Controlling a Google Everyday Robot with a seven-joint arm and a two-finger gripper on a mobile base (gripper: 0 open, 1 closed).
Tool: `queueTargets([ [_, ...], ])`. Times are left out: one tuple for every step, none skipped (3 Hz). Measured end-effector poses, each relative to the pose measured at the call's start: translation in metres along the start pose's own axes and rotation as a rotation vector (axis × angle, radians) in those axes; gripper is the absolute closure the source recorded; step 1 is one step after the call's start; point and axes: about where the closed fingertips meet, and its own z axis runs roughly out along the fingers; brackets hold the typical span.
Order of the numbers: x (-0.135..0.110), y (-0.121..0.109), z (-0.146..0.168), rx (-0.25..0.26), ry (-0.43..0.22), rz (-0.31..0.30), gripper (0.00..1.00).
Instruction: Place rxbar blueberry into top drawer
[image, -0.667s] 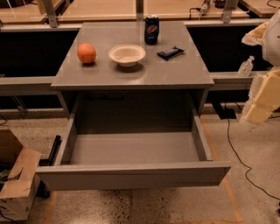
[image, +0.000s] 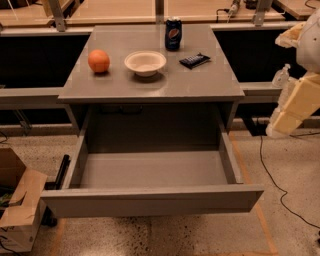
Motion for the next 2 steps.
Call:
queueTargets([
  [-0.0118, -0.0316, 0.0202, 0.062, -0.072, 0.026, 0.00],
  [-0.0119, -0.0317, 0.0203, 0.062, -0.072, 0.026, 0.00],
])
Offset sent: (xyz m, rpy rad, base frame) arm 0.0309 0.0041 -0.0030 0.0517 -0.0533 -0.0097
